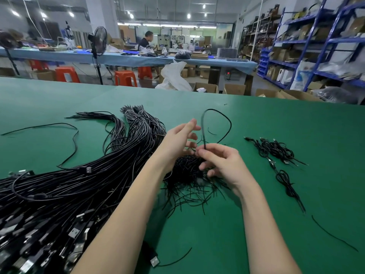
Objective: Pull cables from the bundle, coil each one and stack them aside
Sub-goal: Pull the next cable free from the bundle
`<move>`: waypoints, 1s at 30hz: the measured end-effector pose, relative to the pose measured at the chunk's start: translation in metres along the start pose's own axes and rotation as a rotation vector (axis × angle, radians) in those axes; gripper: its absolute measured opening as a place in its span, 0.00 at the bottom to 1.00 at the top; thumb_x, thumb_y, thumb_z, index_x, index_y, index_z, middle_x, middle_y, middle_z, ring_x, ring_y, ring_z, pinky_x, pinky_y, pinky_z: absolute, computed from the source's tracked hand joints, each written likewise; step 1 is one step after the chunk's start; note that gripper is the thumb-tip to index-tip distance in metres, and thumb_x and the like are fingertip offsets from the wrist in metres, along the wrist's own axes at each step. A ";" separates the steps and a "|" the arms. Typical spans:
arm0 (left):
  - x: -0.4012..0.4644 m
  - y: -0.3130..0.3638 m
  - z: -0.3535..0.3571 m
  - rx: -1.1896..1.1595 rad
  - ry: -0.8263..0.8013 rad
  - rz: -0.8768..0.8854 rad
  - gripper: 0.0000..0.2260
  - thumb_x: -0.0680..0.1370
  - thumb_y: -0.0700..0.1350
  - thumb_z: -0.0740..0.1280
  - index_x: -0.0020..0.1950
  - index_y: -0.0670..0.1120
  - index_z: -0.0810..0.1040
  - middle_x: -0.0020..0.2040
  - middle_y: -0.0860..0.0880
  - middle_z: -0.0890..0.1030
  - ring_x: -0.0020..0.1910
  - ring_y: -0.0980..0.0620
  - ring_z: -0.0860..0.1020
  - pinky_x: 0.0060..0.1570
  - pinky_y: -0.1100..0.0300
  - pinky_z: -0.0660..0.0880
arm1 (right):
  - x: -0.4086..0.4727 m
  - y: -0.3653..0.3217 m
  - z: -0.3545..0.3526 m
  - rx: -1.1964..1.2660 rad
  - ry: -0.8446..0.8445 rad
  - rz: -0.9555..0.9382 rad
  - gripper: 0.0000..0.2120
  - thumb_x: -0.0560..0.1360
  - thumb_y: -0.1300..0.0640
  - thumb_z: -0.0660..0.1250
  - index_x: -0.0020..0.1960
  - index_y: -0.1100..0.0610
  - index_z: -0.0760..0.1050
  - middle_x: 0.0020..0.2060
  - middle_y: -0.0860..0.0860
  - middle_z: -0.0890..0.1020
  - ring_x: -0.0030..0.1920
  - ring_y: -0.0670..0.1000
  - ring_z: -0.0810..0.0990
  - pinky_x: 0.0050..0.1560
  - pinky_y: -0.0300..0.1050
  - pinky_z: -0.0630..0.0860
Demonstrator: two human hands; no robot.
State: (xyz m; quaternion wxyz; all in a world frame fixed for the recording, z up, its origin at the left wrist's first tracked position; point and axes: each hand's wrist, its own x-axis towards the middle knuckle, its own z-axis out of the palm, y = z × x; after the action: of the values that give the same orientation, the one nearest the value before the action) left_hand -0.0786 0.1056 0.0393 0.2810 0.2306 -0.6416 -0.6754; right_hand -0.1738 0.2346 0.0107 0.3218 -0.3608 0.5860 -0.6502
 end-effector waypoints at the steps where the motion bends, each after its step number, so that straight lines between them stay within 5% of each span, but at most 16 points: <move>1: -0.001 0.001 -0.002 0.101 -0.069 -0.005 0.15 0.83 0.56 0.63 0.58 0.47 0.82 0.45 0.51 0.80 0.39 0.54 0.79 0.40 0.61 0.76 | 0.000 -0.002 -0.004 0.055 0.041 0.000 0.04 0.76 0.60 0.73 0.47 0.54 0.86 0.43 0.51 0.87 0.32 0.46 0.81 0.27 0.35 0.74; 4: -0.007 -0.001 -0.006 0.351 -0.388 -0.018 0.13 0.82 0.54 0.66 0.63 0.49 0.79 0.55 0.52 0.85 0.55 0.53 0.82 0.58 0.55 0.77 | 0.000 -0.007 -0.017 0.155 0.131 -0.020 0.05 0.77 0.59 0.72 0.52 0.55 0.85 0.42 0.51 0.87 0.34 0.48 0.82 0.28 0.35 0.74; 6: -0.010 -0.004 -0.002 0.344 -0.548 -0.067 0.14 0.80 0.50 0.70 0.64 0.50 0.77 0.55 0.48 0.85 0.53 0.51 0.84 0.59 0.55 0.77 | -0.001 -0.009 -0.022 0.133 0.192 -0.047 0.06 0.77 0.58 0.72 0.53 0.56 0.84 0.40 0.50 0.86 0.34 0.48 0.81 0.27 0.35 0.73; 11: -0.009 -0.008 0.004 0.390 -0.436 -0.023 0.09 0.82 0.47 0.67 0.57 0.44 0.82 0.43 0.49 0.85 0.38 0.53 0.80 0.36 0.65 0.74 | -0.009 -0.023 -0.043 -0.439 0.327 0.037 0.15 0.77 0.40 0.70 0.44 0.51 0.85 0.35 0.45 0.86 0.28 0.42 0.80 0.31 0.33 0.72; 16: -0.004 -0.005 -0.007 0.503 -0.354 0.056 0.06 0.80 0.50 0.69 0.50 0.50 0.86 0.41 0.51 0.86 0.33 0.55 0.75 0.29 0.66 0.69 | -0.019 -0.044 -0.058 -0.710 0.689 -0.262 0.16 0.71 0.34 0.71 0.37 0.47 0.82 0.28 0.38 0.81 0.30 0.39 0.77 0.39 0.41 0.75; 20: -0.004 -0.005 -0.013 0.511 -0.359 0.085 0.04 0.78 0.50 0.72 0.47 0.52 0.86 0.39 0.53 0.85 0.34 0.58 0.76 0.31 0.69 0.71 | -0.026 -0.053 -0.061 -0.914 0.187 0.002 0.13 0.71 0.34 0.72 0.55 0.32 0.80 0.53 0.31 0.82 0.57 0.39 0.77 0.63 0.48 0.72; 26: 0.003 -0.006 -0.013 0.119 -0.177 0.077 0.06 0.77 0.47 0.74 0.50 0.46 0.83 0.38 0.52 0.83 0.37 0.57 0.79 0.38 0.65 0.74 | -0.025 -0.044 -0.050 -0.781 -0.079 0.100 0.03 0.75 0.48 0.74 0.49 0.44 0.85 0.42 0.43 0.88 0.49 0.45 0.85 0.63 0.51 0.78; 30: 0.003 -0.009 0.000 -0.261 -0.167 -0.023 0.10 0.78 0.47 0.70 0.55 0.42 0.81 0.44 0.49 0.81 0.39 0.54 0.80 0.41 0.62 0.77 | -0.020 -0.038 -0.042 -0.575 -0.055 0.020 0.03 0.77 0.57 0.73 0.49 0.52 0.84 0.40 0.51 0.88 0.39 0.51 0.86 0.54 0.47 0.82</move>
State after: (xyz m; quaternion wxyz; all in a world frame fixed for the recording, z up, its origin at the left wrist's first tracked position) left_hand -0.0818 0.1039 0.0309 0.2466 0.1427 -0.5669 -0.7729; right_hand -0.1989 0.2781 0.0448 0.2285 -0.4490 0.7408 -0.4442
